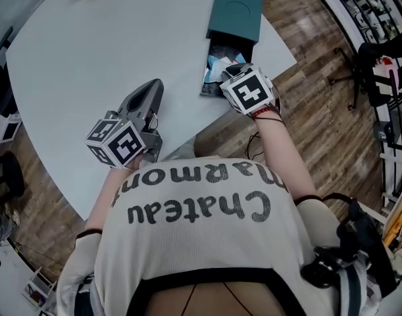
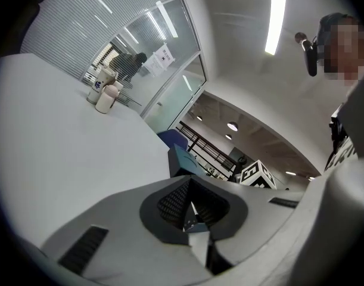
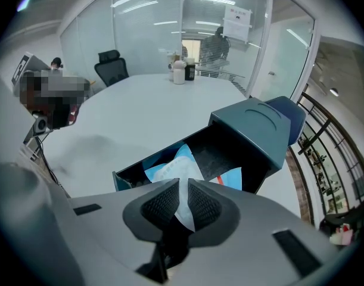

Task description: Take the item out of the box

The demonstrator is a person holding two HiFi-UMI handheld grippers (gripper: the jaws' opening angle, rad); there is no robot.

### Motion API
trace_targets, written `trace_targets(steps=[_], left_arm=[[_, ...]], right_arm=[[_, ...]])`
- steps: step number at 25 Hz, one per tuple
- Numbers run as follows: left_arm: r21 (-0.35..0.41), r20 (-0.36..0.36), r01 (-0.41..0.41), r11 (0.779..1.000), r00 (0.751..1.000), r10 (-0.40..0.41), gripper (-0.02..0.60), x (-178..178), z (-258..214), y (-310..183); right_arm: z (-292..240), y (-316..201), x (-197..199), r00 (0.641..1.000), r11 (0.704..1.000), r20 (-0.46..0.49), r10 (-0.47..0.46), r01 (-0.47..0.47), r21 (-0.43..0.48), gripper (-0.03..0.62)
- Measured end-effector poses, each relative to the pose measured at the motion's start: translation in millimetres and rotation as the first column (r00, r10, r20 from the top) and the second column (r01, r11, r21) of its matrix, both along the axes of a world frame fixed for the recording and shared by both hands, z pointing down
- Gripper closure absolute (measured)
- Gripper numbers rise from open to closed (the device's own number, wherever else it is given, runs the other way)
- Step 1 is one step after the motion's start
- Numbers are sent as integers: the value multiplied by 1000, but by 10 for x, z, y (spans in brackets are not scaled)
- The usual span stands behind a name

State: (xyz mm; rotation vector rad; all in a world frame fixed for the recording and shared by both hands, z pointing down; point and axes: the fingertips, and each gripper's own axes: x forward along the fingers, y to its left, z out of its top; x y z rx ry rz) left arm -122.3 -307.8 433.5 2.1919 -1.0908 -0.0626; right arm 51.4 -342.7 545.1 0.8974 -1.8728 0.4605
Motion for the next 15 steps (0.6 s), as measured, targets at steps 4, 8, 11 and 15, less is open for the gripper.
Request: trace_targets(steps=[4, 8, 11, 15], left_arm=[[38, -6, 11, 999, 1000, -11, 584, -56, -162, -29], [67, -10, 25, 997, 1000, -24, 583, -137, -300, -29], [82, -13, 31, 996, 999, -30, 584, -176, -361, -30], [98, -14, 27, 995, 1000, -25, 584, -172, -426, 5]], right_arm=[[32, -5, 33, 1000, 1000, -10, 22, -22, -13, 557], [29, -1, 24, 999, 999, -12, 33, -33, -21, 563], [20, -3, 28, 998, 998, 14, 58, -57, -18, 575], [-18, 64, 51, 997, 997, 19, 74, -74, -1, 588]])
